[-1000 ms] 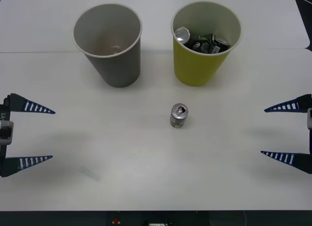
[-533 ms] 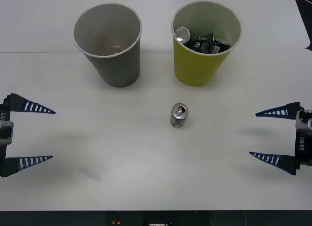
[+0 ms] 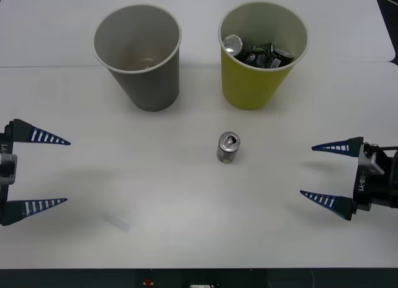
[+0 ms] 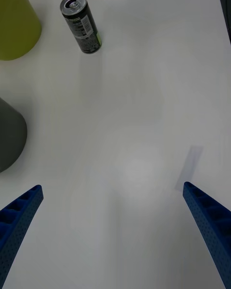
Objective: Put the can into the green bin and the plastic bottle into the gray bin
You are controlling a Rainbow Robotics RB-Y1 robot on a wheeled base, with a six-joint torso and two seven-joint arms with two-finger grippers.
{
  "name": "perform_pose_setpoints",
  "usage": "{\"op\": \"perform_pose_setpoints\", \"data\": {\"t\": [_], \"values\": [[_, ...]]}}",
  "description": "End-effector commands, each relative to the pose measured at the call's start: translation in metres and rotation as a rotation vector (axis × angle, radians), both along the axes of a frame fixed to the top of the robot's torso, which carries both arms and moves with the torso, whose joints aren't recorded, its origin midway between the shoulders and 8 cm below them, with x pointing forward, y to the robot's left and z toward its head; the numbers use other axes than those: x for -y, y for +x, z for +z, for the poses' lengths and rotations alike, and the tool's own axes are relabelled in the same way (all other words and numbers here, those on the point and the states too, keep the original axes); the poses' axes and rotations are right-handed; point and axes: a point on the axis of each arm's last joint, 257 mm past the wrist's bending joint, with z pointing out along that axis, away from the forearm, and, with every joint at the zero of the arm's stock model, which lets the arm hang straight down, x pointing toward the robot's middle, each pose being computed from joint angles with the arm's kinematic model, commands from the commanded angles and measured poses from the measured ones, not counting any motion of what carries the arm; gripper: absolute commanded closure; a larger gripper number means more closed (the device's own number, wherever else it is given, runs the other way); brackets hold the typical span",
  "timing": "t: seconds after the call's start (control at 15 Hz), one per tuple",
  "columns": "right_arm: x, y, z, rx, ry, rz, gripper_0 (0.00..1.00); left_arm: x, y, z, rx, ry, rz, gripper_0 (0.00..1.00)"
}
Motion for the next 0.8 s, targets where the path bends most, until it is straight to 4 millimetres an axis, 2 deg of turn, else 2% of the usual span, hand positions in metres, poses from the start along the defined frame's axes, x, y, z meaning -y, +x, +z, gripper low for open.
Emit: {"op": "perform_pose_setpoints", "data": {"t": [0.07,0.6,0.8], "values": [[-0.013,0.008,-0.004,0.045,0.042,0.011,0.0,0.0,0.0,0.0,0.0,0.0,0.0,0.0],[-0.043,0.033,-0.032,0.099,0.181,0.025,0.0,0.0,0.0,0.0,0.0,0.0,0.0,0.0],[-0.062,0.043,-0.039,0.117,0.234,0.031,0.0,0.0,0.0,0.0,0.0,0.0,0.0,0.0]]}}
